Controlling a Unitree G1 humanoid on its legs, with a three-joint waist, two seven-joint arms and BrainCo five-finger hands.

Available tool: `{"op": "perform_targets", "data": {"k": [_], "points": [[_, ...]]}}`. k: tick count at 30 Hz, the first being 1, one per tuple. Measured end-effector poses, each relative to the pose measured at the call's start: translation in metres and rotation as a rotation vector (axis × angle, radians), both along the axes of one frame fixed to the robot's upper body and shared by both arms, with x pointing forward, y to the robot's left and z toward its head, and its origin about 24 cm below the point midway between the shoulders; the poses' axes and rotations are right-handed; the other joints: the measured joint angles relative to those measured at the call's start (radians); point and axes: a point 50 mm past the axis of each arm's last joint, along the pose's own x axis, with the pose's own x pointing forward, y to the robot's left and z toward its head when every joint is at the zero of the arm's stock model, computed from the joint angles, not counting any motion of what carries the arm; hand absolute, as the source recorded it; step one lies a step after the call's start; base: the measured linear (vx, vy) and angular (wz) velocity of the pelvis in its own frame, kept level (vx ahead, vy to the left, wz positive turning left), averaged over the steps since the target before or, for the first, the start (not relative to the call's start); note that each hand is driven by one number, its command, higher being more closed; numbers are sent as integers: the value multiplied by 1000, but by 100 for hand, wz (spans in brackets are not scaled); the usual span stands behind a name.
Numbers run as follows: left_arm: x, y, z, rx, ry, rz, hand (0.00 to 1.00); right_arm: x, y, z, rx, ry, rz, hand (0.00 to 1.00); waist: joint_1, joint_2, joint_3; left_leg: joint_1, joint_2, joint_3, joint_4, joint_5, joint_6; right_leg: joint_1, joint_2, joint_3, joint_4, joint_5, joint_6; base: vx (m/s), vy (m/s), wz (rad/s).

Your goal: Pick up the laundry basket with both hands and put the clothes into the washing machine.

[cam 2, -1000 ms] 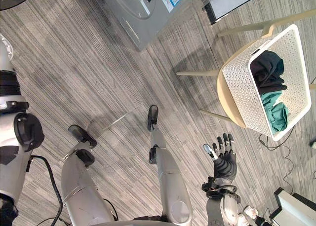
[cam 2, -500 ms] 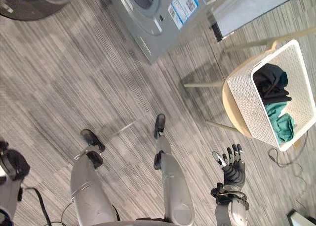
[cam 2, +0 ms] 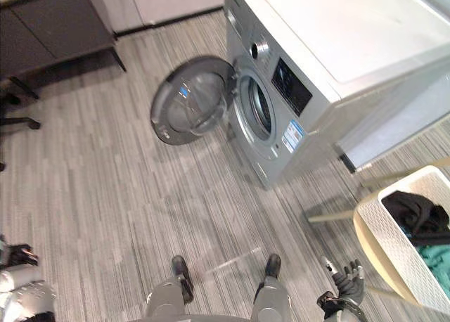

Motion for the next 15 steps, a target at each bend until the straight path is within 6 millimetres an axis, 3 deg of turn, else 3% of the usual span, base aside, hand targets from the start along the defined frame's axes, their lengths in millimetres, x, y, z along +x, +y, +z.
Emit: {"op": "perform_targets", "data": {"k": [2,6,8,11,15], "points": [[-6,-24,-31,-75,106,-77,0,4,6,-9,32,44,26,0,0,0,-7,51,-14,-11,-26,9,0,55,-10,-21,1,-14,7,83,12,34],[-47,-80,-106,-288,461,-240,0,4,15,-28,84,143,42,0,-1,-10,-76,145,-33,-12,-89,20,-9,137,-16,-41,-13,-34,18,79,12,10],[-67,-110,-130,-394,597,-327,0,-4,16,-38,119,197,13,0,-1,-10,-100,185,-42,-24,-120,29,-14,171,-15,-47,-28,-37,20,57,2,7],[-96,-149,-152,-546,761,-440,0,-12,21,-50,160,289,9,0,-7,-6,-118,226,-54,-35,-159,34,-14,210,-16,-62,-48,-43,25,47,8,13],[-118,-158,-158,-575,885,-521,0,-20,30,-59,200,371,34,0,-24,2,-125,258,-63,-52,-180,41,-14,250,-17,-74,-62,-41,28,52,7,10]]}}
